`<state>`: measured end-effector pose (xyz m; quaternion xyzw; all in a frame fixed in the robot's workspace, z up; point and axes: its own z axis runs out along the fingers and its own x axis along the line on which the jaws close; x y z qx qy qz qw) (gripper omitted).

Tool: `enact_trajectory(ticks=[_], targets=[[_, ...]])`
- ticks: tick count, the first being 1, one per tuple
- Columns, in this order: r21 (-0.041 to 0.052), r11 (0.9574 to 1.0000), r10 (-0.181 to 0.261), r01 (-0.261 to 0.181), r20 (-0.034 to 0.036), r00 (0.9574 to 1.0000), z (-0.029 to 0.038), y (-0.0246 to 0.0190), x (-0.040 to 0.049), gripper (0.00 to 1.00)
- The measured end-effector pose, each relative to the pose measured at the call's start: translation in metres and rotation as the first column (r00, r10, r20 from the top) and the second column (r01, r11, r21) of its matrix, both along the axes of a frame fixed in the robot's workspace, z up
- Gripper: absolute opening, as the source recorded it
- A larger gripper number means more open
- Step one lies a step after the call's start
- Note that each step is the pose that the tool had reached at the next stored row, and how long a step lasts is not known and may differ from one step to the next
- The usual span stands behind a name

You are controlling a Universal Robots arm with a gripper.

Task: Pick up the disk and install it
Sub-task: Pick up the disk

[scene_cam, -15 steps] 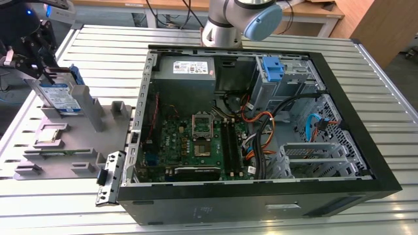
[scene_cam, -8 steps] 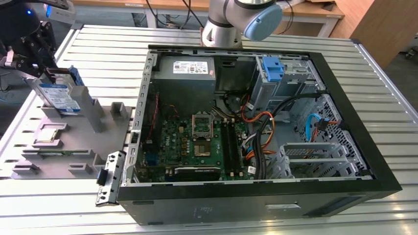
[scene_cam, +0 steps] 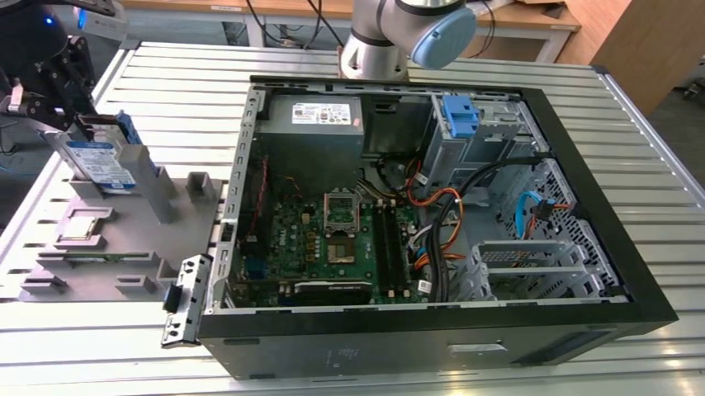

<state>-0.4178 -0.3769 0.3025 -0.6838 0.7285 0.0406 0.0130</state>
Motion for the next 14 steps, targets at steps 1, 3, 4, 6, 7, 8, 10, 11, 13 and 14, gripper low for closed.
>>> enact_trajectory(ticks=[1, 3, 4, 6, 7, 8, 10, 11, 13, 14], targets=[[0.0000, 1.0000, 0.000, 0.000, 0.0000, 1.0000, 0.0000, 0.0000, 0.0000, 0.36], [0.0000, 1.0000, 0.000, 0.000, 0.0000, 1.0000, 0.0000, -0.0001, 0.0000, 0.36], [0.0000, 1.0000, 0.000, 0.000, 0.0000, 1.0000, 0.0000, -0.0001, 0.0000, 0.36], [0.0000, 1.0000, 0.000, 0.000, 0.0000, 1.0000, 0.0000, -0.0001, 0.0000, 0.36], [0.0000, 1.0000, 0.000, 0.000, 0.0000, 1.0000, 0.0000, -0.0001, 0.0000, 0.36], [0.0000, 1.0000, 0.000, 0.000, 0.0000, 1.0000, 0.0000, -0.0002, 0.0000, 0.36], [0.0000, 1.0000, 0.000, 0.000, 0.0000, 1.0000, 0.0000, -0.0002, 0.0000, 0.43], [0.0000, 1.0000, 0.000, 0.000, 0.0000, 1.0000, 0.0000, -0.0002, 0.0000, 0.43], [0.0000, 1.0000, 0.000, 0.000, 0.0001, 1.0000, 0.0000, -0.0002, 0.0000, 0.43], [-0.0001, 1.0000, 0.005, -0.005, 0.0000, 1.0000, 0.0000, -0.0002, 0.0000, 0.43]])
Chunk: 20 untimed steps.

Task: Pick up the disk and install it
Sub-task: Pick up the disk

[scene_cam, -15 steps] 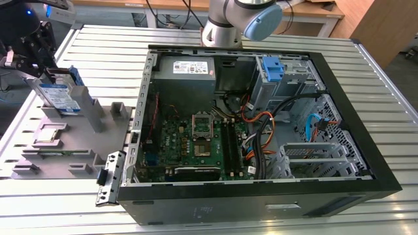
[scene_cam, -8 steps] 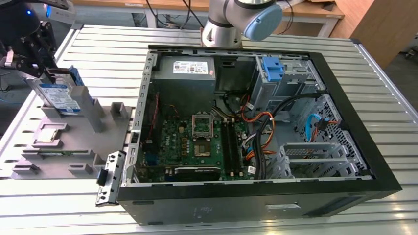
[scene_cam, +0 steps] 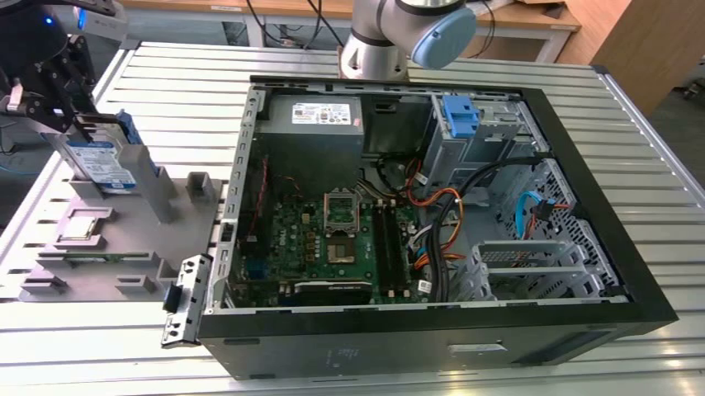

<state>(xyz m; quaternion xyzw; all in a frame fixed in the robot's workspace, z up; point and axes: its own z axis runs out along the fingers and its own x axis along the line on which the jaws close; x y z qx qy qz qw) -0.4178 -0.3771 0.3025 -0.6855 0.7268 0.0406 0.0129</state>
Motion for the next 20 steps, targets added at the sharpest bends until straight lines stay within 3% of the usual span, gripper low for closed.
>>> enact_trajectory(ticks=[15, 20], targets=[[0.0001, 0.9999, 0.013, -0.013, 0.0000, 0.9999, 0.0000, 0.0000, 0.0000, 0.43], [0.0000, 0.9999, 0.013, -0.013, 0.0000, 0.9999, 0.0000, 0.0000, 0.0000, 0.35]])
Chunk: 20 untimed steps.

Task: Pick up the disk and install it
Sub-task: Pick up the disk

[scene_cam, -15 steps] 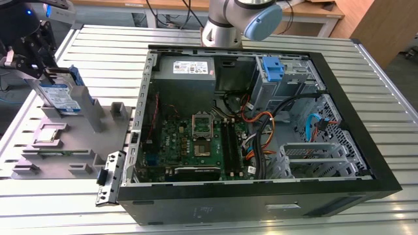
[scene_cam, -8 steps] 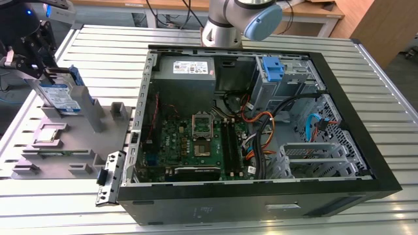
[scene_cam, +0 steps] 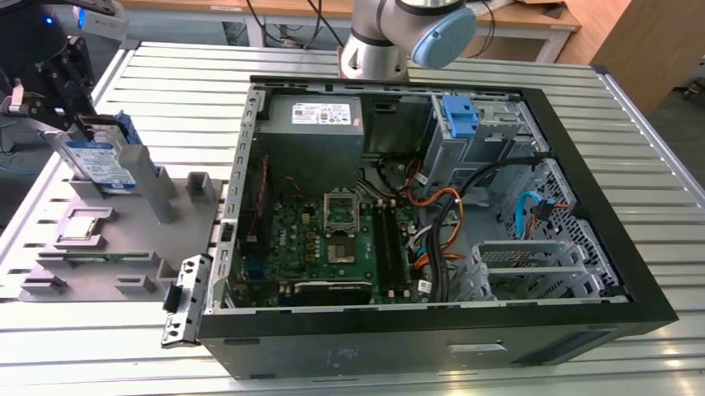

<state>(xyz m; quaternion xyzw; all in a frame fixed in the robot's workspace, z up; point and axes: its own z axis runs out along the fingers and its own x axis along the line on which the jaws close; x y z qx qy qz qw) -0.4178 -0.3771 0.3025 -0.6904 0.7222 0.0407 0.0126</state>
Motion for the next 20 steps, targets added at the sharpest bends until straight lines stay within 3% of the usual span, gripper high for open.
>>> enact_trajectory(ticks=[16, 20], targets=[[0.0001, 1.0000, 0.001, -0.001, 0.0001, 1.0000, 0.0001, 0.0000, 0.0000, 0.35], [0.0000, 1.0000, 0.001, -0.001, -0.0001, 1.0000, 0.0053, 0.0000, 0.0000, 0.35]])
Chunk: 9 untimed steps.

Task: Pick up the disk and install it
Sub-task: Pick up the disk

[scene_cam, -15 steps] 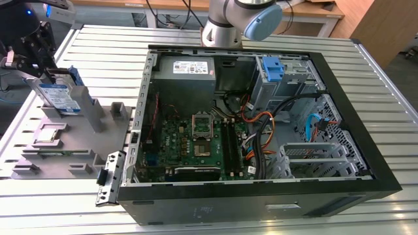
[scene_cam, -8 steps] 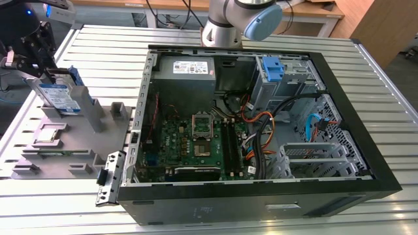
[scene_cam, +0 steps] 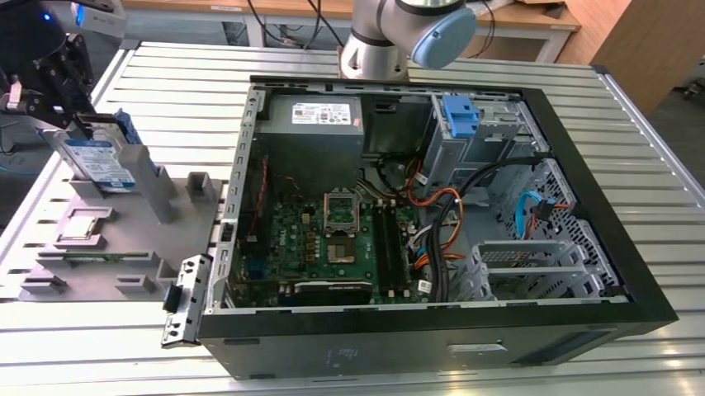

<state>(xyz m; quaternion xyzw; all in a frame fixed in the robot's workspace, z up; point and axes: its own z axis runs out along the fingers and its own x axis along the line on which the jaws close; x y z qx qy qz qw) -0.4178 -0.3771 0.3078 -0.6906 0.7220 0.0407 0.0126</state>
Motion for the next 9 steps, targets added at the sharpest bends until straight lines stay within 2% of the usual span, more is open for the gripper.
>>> enact_trajectory(ticks=[4, 9], targets=[[0.0000, 1.0000, 0.000, 0.000, 0.0001, 1.0000, 0.0065, 0.0000, 0.0000, 0.35], [0.0001, 1.0000, 0.000, 0.000, 0.0002, 1.0000, 0.0068, 0.0000, 0.0000, 0.35]])
